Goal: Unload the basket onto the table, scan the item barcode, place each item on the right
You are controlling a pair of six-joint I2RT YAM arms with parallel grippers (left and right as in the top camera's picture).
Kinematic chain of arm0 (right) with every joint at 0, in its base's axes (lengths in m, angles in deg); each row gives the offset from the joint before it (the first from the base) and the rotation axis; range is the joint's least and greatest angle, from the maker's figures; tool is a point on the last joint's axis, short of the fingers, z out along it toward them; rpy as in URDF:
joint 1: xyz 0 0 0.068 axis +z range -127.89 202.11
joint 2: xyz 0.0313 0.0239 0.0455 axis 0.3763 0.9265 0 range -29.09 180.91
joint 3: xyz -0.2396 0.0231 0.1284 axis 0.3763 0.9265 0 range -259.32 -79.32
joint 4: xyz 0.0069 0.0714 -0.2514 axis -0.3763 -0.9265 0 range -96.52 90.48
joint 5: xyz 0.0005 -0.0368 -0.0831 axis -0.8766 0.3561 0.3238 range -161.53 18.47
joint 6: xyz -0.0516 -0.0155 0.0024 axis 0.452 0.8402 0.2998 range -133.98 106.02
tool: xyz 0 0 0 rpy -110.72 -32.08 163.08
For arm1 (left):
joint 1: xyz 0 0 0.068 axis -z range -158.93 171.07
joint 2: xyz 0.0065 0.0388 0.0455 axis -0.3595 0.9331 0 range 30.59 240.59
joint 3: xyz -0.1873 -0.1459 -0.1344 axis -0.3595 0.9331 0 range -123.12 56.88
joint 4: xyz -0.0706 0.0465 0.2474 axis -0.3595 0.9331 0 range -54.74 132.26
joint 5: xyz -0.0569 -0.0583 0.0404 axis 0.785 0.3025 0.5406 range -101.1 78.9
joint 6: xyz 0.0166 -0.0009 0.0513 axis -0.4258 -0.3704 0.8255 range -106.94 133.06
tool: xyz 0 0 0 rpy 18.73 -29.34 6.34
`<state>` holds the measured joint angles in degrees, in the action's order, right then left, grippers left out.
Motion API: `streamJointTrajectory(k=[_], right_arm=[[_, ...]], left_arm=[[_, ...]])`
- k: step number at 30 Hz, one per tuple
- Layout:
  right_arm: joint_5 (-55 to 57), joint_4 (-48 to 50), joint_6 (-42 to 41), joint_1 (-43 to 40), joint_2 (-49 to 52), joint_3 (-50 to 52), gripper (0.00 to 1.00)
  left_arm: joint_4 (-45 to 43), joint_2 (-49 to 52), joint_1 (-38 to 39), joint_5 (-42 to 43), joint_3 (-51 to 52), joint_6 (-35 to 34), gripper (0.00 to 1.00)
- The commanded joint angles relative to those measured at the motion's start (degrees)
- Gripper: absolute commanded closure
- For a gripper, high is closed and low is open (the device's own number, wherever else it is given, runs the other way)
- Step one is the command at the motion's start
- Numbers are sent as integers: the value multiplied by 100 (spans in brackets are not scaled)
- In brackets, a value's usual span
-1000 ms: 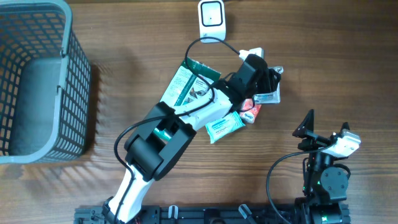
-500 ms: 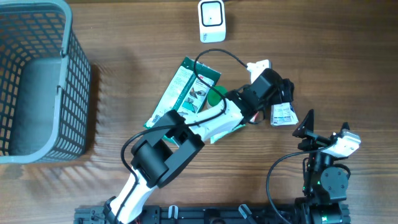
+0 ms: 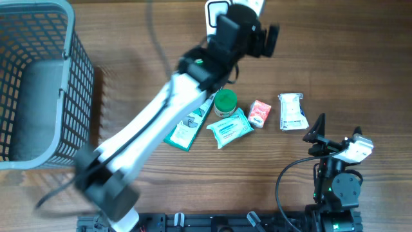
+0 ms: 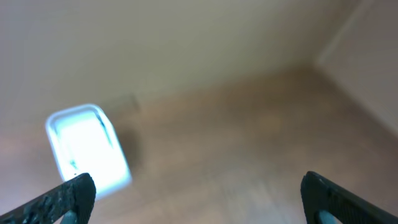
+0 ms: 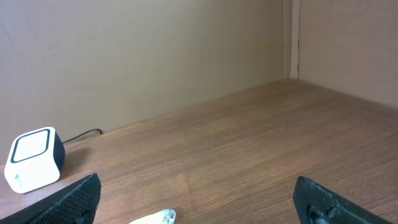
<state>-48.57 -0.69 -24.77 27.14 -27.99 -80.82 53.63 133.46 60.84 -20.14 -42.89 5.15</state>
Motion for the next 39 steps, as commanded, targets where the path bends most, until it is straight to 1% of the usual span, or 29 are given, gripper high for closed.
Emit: streamJointTrajectory(k=[1, 3, 5, 8, 10, 11, 12, 16, 20, 27, 31, 36, 37, 39], right_arm=[[-15, 26, 15, -13, -31, -9, 0], [-15, 26, 17, -13, -31, -9, 0], [-15, 26, 15, -13, -31, -9, 0], [-15, 26, 17, -13, -31, -9, 0], [-15, 26, 17, -13, -31, -9, 0], [-15, 26, 17, -13, -31, -9, 0], [-15, 26, 17, -13, -31, -9, 0], [-15, 26, 15, -13, -31, -9, 0], [-15, 26, 17, -13, -31, -9, 0], [-15, 26, 15, -13, -31, -9, 0], [-15, 26, 15, -13, -31, -9, 0], [-15, 26, 15, -13, -31, -9, 0], [-15, 26, 15, -13, -31, -9, 0], [-15, 26, 15, -13, -31, -7, 1]], left_arm=[[-317, -1600, 142, -1650, -306, 2310, 0], [-872, -2273, 153, -2334, -306, 3056, 0], [-1182, -2728, 107, -2769, -306, 3646, 0], [-1021, -3289, 55, -3329, -306, 4334, 0], [-863, -3447, 57, -3936, -304, 5001, 0], [-911, -3528, 46, -3926, -273, 5386, 0], [-1095, -3617, 46, -4035, -273, 5388, 0], [-1161, -3860, 46, -4177, -273, 5403, 0], [-1613, -4004, 46, -4769, -273, 5416, 0], [-1650, -4166, 39, -5042, -271, 5416, 0], [-1698, -4159, -173, -5012, -267, 5401, 0], [-1727, -4035, -208, -4135, -267, 5451, 0], [-1744, -3947, -208, -4026, -267, 5554, 0], [-1720, -3790, -210, -4068, -264, 5855, 0]])
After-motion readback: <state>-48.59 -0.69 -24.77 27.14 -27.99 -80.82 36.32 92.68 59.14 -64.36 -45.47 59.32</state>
